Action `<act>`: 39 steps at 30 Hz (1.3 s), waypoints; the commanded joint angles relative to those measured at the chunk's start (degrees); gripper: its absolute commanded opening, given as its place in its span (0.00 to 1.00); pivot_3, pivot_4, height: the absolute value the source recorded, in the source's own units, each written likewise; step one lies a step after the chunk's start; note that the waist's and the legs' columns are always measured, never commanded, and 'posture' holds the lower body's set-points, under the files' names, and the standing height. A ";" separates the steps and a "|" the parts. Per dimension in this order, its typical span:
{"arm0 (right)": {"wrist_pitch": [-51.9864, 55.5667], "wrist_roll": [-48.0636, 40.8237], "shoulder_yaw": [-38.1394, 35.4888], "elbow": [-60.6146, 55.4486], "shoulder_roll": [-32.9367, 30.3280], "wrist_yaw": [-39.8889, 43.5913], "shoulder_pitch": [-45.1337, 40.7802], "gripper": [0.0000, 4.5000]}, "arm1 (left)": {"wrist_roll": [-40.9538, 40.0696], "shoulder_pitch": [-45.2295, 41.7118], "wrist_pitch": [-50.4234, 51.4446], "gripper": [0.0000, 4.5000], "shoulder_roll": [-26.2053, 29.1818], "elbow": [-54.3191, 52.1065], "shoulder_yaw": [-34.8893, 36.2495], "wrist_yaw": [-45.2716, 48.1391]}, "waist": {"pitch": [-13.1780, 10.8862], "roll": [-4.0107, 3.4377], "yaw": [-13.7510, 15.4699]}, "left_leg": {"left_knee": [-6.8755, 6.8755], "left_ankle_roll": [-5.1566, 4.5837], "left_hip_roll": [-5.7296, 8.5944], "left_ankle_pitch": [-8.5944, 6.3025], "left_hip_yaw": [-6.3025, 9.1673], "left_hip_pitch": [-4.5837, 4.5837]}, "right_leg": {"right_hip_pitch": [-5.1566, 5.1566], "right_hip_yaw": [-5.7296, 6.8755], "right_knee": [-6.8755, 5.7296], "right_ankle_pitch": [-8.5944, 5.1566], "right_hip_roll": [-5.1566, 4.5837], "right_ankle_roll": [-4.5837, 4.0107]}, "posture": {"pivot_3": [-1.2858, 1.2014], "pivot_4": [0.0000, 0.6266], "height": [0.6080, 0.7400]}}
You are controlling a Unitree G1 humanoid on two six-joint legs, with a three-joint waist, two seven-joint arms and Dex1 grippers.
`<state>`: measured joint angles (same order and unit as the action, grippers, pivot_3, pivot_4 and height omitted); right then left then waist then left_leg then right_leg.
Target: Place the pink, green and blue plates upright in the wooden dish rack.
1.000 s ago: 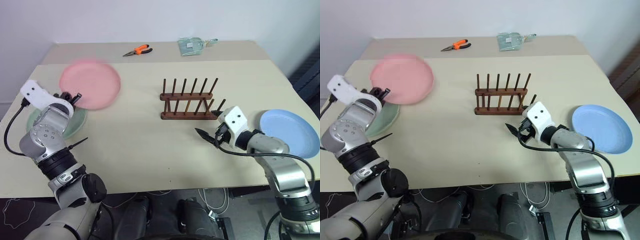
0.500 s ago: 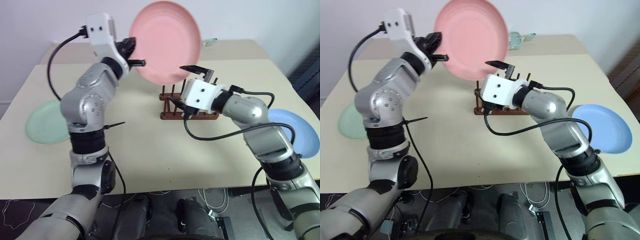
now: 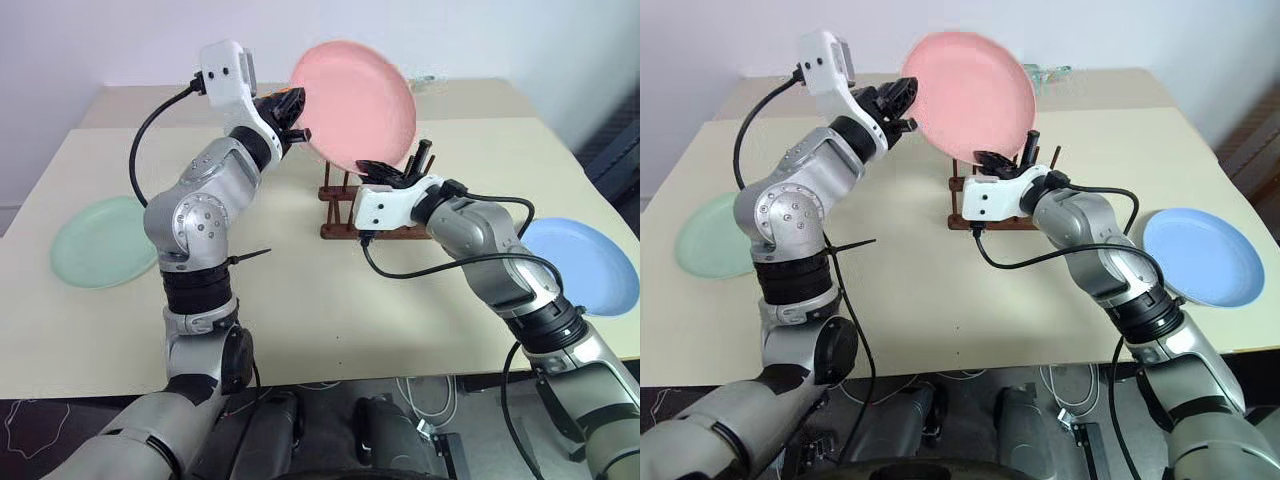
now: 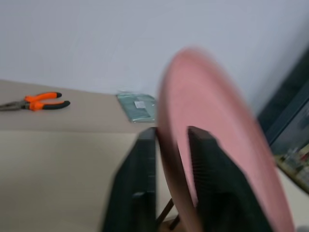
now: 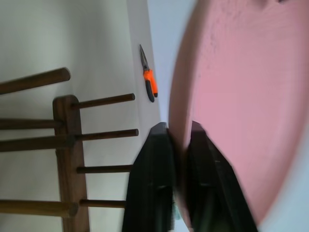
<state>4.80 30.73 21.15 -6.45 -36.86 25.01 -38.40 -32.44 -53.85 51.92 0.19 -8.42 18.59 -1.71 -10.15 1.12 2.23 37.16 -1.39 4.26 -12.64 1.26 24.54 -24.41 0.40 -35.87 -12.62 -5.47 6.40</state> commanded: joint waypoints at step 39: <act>38.32 -72.08 -43.41 -8.31 7.20 4.10 9.77 0.58 | 2.42 30.10 -18.50 0.73 27.17 -11.92 -23.14 46.20 | 0.02 -0.52 -1.52 | -0.19 -0.47 -0.15 -0.26 0.02 0.00 | 0.00 -0.11 0.26 -0.15 -0.16 -0.52 | 0.52 0.24 0.84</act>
<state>45.75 -42.44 -21.49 -13.14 -28.38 29.15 -27.44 -29.83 -23.79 33.62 26.99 -18.27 -5.47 44.77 -10.13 0.60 0.71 36.97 -1.86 4.12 -12.90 1.28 24.56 -24.41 0.29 -35.58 -12.77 -5.63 5.88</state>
